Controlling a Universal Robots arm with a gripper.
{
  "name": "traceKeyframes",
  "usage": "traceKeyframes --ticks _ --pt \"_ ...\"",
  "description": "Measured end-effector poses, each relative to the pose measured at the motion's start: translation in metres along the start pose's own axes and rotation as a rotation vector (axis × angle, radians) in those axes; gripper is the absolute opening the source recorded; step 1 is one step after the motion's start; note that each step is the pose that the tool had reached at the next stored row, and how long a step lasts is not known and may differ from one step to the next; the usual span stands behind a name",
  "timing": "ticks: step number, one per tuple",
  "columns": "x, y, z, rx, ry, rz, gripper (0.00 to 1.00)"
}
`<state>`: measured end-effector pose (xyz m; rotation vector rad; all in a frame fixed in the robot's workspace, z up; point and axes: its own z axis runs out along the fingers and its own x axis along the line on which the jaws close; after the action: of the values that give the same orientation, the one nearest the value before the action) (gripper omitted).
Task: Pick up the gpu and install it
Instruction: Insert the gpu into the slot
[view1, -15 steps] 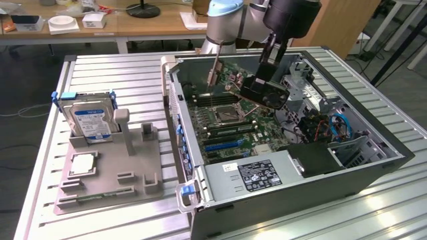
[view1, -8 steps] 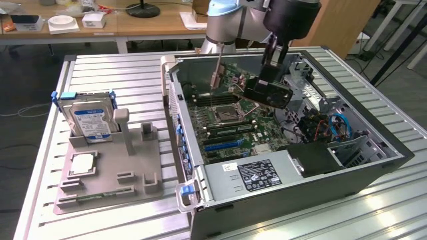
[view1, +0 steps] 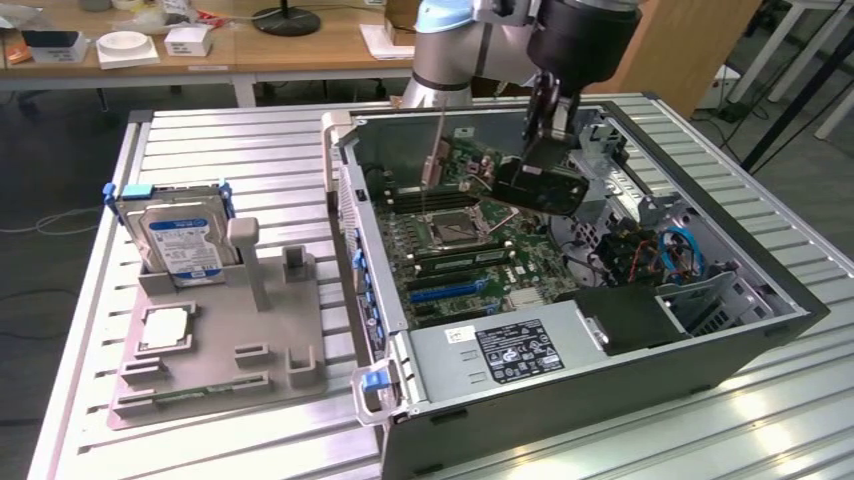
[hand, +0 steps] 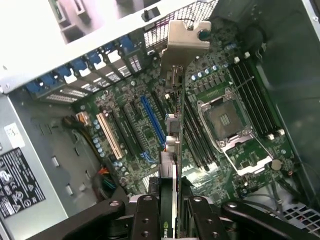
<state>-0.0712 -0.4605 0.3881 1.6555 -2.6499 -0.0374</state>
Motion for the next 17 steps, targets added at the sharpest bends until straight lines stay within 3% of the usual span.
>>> traceKeyframes --ticks 5,9,12,17 --pt "0.0 0.0 0.0013 0.0224 -0.0102 -0.05 0.26" --pt "0.0 -0.0001 0.0029 0.0338 -0.0153 -0.09 0.26" --pt "0.0 -0.0002 0.0038 0.0365 -0.0171 -0.12 0.26" --pt "0.0 -0.0001 0.0048 0.036 -0.0187 -0.168 0.26"
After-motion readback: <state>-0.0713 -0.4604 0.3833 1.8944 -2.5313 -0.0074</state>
